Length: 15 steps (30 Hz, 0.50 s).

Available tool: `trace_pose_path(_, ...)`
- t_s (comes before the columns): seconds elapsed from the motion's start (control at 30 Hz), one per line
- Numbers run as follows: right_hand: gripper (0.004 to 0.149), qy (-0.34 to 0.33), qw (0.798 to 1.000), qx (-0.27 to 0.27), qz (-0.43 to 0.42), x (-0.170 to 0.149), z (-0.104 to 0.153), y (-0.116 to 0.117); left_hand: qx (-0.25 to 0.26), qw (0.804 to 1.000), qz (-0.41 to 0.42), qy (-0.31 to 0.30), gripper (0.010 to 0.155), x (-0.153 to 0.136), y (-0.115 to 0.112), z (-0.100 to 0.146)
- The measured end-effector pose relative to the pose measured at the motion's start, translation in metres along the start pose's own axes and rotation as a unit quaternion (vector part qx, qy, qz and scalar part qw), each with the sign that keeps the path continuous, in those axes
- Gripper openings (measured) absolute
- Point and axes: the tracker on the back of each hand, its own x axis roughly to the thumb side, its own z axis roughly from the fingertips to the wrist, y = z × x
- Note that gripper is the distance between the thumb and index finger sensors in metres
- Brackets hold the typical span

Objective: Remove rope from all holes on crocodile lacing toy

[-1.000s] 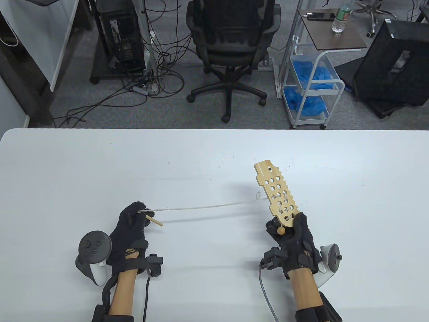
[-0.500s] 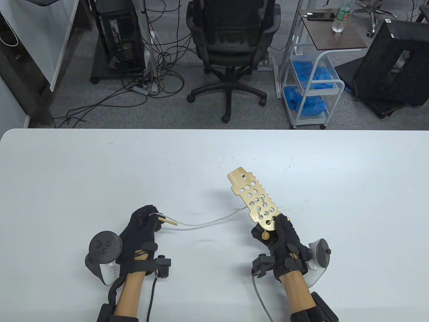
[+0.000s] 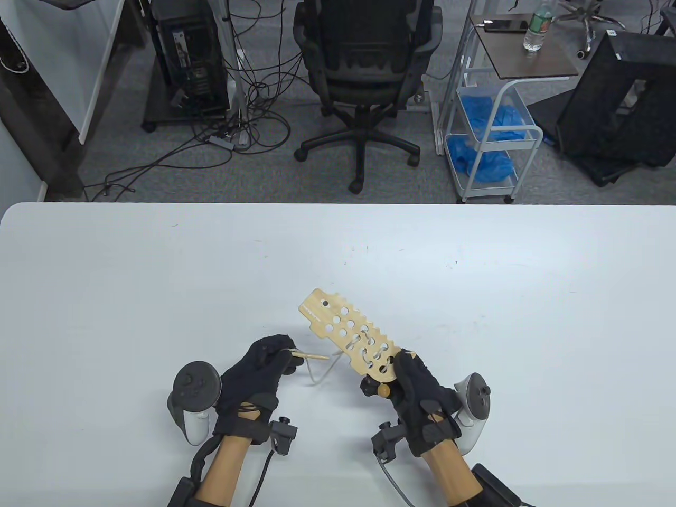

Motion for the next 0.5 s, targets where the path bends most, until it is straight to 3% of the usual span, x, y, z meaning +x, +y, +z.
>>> trace_pose_path(0.23,0.049,-0.006,1.000,0.031,0.000,-0.001,0.000,0.006,-0.020,0.998,0.048,0.019,0.042,-0.004,-0.004,0.000)
trace_pose_path(0.5,0.048,-0.020,0.997,0.071,0.014,0.001,-0.001,0.014,-0.089,0.984,0.151,0.038,0.043,-0.011,-0.009,-0.003)
